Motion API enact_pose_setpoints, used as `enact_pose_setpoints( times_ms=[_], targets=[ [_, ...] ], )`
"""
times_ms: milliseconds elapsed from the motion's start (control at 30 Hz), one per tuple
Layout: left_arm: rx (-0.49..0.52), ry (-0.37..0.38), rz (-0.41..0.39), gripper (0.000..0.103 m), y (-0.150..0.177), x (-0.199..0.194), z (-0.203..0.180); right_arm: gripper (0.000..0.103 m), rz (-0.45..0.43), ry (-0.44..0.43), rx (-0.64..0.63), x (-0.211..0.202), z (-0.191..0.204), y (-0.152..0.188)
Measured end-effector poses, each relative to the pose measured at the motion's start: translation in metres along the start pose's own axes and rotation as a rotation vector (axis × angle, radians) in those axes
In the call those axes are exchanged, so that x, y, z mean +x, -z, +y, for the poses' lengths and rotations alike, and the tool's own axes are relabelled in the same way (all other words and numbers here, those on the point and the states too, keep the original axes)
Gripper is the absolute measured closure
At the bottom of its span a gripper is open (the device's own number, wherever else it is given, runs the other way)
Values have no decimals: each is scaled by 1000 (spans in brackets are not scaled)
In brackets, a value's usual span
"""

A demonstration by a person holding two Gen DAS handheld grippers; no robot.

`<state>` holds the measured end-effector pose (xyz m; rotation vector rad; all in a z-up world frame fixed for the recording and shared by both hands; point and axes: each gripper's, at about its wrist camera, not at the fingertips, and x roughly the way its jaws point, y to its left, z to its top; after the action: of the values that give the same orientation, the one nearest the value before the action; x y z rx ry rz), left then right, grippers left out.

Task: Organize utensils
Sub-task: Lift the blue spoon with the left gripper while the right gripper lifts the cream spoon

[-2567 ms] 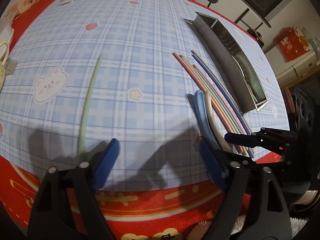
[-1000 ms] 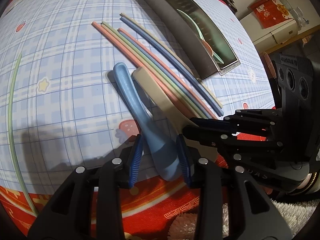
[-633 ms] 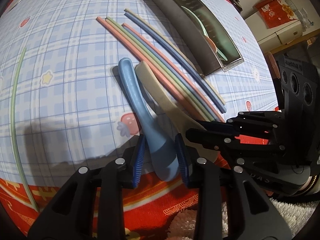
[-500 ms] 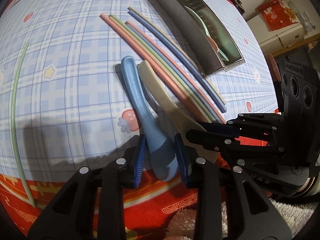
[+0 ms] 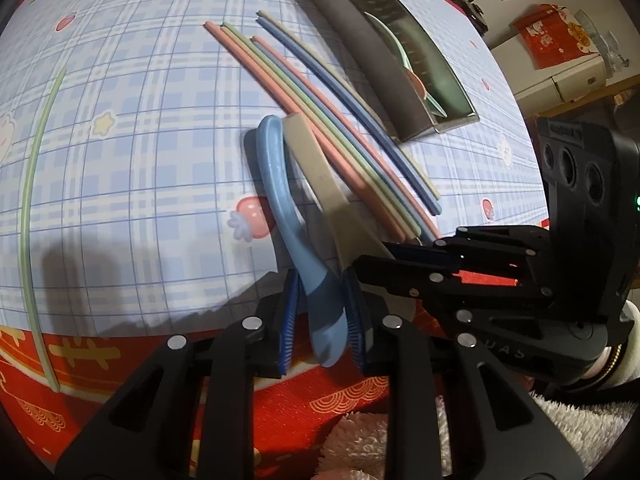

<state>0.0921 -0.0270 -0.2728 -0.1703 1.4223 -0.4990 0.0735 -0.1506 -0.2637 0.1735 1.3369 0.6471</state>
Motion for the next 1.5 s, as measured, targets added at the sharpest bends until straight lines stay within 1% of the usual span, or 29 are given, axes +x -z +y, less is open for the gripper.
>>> enact_pose_setpoints(
  times_ms=[400, 467, 600, 733, 867, 933, 1067, 1167, 1267, 1300, 1400, 1467, 1500],
  targets=[
    [9, 29, -7, 81, 4, -4, -1, 92, -4, -10, 15, -1, -3, 1],
    [12, 48, -13, 84, 5, -7, -1, 93, -4, -12, 18, -3, -5, 2],
    [15, 57, -10, 84, 4, -8, -1, 93, -5, -14, 22, -4, -6, 2],
    [-7, 89, -4, 84, 4, -5, 3, 93, -6, -18, 26, -4, -8, 3],
    [-3, 93, 6, 84, 3, -1, 1, 93, -6, -19, 27, -5, -8, 3],
    [-5, 93, 25, 84, 4, 4, 0, 93, -6, -19, 28, -5, -8, 4],
    [-17, 103, 28, 84, 3, 5, 3, 94, -7, -20, 29, -5, -8, 4],
    [-23, 63, 25, 85, 3, 4, 6, 94, -8, -23, 33, -7, -9, 5],
    [-42, 35, 8, 87, 2, 0, 13, 94, -8, -25, 34, -8, -10, 6],
    [-45, 14, -2, 87, 2, -3, 15, 95, -8, -26, 35, -8, -10, 6],
    [-52, -6, -13, 89, 1, -6, 19, 95, -8, -24, 34, -9, -11, 6],
    [-38, -28, -19, 89, 1, -7, 19, 95, -8, -23, 36, -9, -11, 5],
    [-14, -55, -21, 89, 1, -8, 17, 95, -8, -20, 35, -9, -10, 5]
  ],
)
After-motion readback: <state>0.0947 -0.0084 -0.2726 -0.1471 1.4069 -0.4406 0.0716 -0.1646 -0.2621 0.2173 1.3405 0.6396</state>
